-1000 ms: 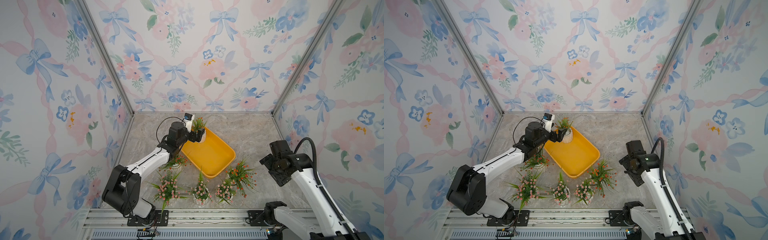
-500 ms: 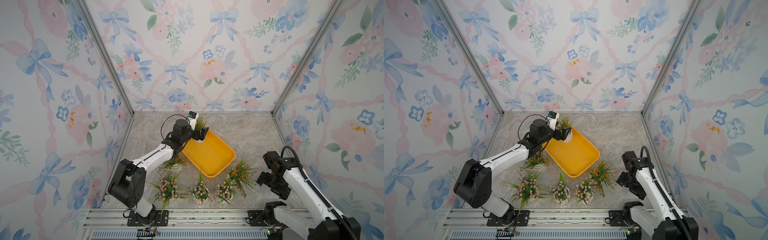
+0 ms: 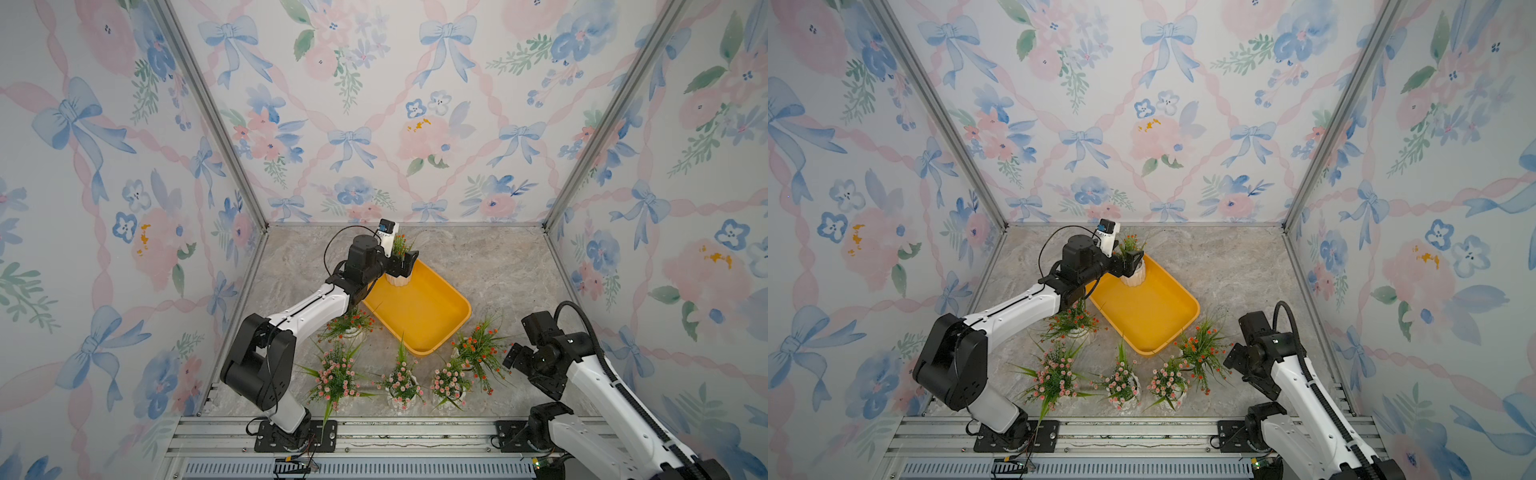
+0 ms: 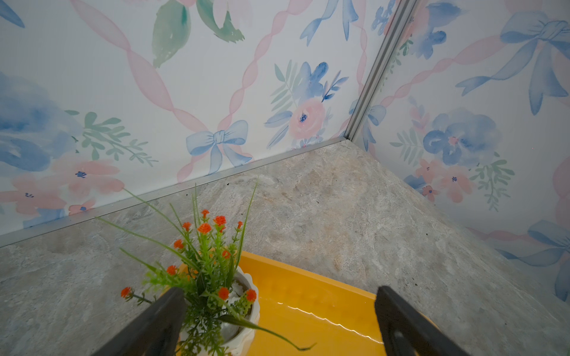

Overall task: Put the potted gypsophila into the storage box
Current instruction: Pick up the baby's breath potted plant from the center of the board.

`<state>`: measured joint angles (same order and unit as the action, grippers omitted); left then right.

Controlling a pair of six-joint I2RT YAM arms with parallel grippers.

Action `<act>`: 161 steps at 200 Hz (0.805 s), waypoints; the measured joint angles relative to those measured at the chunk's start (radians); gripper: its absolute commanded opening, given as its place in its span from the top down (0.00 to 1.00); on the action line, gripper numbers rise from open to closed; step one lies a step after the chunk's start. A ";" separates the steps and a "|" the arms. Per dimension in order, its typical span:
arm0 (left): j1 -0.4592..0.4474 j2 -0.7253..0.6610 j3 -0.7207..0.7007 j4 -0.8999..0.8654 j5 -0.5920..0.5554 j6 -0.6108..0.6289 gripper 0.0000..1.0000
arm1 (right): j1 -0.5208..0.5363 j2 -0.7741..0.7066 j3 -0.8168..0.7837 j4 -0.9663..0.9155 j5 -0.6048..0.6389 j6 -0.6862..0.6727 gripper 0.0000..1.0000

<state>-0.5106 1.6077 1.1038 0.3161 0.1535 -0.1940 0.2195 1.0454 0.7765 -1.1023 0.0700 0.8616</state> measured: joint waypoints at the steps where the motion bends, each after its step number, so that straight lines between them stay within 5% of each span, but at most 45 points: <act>1: 0.000 0.000 0.000 0.000 0.000 0.000 0.02 | 0.003 0.001 -0.002 0.004 -0.002 0.002 0.00; 106: -0.019 0.000 0.022 -0.011 -0.006 0.000 0.02 | 0.114 -0.159 -0.058 0.190 -0.085 0.082 0.03; 161: -0.031 0.000 0.022 -0.020 -0.003 0.000 0.02 | 0.109 -0.160 -0.053 0.086 -0.010 0.124 0.05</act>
<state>-0.5415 1.6077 1.1259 0.2962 0.1505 -0.1940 0.3286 0.8852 0.7231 -1.0161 0.0597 0.9859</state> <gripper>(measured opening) 0.979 0.954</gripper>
